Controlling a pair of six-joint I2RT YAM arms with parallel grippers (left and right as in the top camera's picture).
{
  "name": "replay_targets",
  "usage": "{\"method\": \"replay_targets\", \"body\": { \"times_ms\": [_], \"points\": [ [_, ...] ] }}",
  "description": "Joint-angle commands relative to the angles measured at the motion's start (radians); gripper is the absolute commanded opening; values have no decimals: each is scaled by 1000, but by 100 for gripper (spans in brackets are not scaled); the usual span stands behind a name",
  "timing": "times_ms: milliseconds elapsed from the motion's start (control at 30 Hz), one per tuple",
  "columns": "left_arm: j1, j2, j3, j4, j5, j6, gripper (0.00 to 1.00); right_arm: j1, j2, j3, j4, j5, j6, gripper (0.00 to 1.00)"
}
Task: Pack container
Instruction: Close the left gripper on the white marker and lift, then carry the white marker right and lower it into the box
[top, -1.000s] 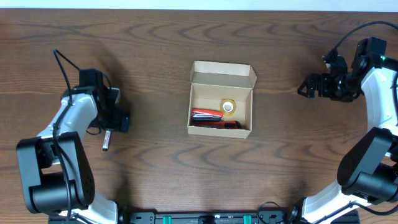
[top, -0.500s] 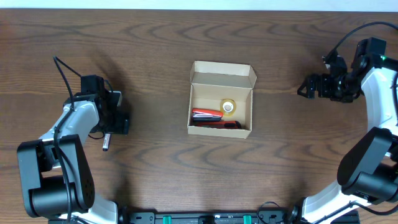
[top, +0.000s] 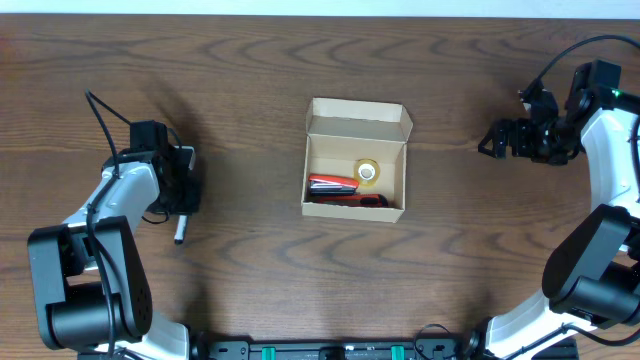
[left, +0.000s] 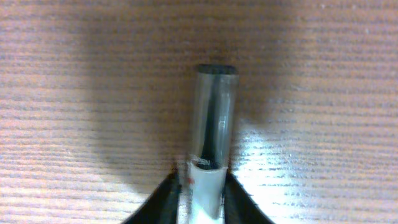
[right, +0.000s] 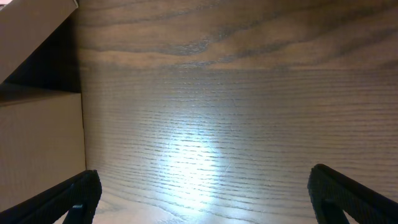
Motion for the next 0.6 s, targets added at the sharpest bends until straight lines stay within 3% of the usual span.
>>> {"method": "replay_targets", "body": {
  "times_ms": [0,133,267,400,567],
  "points": [
    [1,27,-35,-21,-10,-14,6,-3,-18,-2,-1,-7,-5,99],
    [1,26,-34,-22,2,-87,6,-3,-18,-2,0,-7,-5,99],
    [1,11,-11,-29,110,-92,6,-3,-18,-2,0,-3,-5,99],
    [-5,-31,101,-127,181,-92,6,-3,-18,-2,0,0,-5,99],
    [-85,-90,329,-273,208,60,6,-3,-18,-2,6,0,-5,99]
  ]
}}
